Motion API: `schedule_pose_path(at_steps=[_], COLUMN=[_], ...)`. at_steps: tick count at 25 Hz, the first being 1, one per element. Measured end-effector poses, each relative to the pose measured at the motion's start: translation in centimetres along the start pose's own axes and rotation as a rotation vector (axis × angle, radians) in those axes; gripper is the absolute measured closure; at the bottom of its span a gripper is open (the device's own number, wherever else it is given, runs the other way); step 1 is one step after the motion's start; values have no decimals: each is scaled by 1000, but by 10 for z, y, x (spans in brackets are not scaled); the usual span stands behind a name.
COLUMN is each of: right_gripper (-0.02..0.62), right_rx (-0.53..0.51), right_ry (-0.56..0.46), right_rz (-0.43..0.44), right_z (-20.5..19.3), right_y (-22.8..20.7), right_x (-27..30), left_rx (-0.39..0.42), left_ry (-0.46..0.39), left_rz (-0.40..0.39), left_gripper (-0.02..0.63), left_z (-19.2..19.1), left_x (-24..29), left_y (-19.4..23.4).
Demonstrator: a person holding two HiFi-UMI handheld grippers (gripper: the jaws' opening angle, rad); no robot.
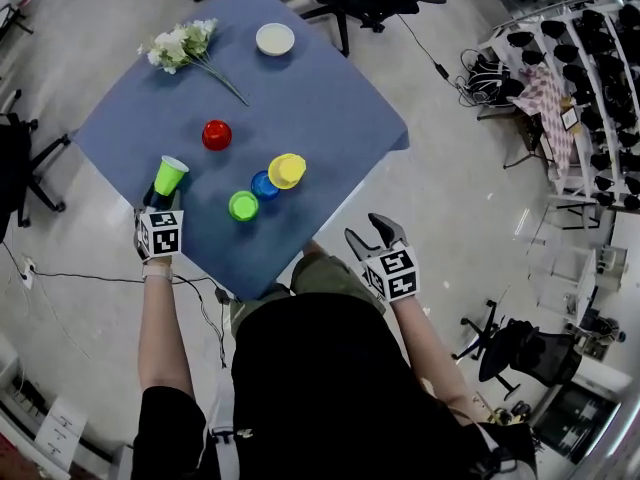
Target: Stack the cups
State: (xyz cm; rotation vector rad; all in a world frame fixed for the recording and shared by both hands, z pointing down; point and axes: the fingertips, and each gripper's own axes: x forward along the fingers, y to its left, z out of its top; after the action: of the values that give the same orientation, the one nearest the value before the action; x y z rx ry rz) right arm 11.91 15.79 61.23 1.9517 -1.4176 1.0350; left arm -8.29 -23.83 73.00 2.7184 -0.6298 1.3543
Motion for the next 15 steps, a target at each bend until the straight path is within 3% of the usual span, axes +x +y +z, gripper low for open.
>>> schedule_pose_path(at_steps=[15], right_gripper=[331], right_rx=[-15], right_ry=[-47], right_rz=[95], right_z=[7], right_y=[-11], right_x=[11], left_rx=[-27], left_ry=[28], left_rz=[-66], left_gripper=[365], left_z=[12], left_x=[-59], left_y=[-48])
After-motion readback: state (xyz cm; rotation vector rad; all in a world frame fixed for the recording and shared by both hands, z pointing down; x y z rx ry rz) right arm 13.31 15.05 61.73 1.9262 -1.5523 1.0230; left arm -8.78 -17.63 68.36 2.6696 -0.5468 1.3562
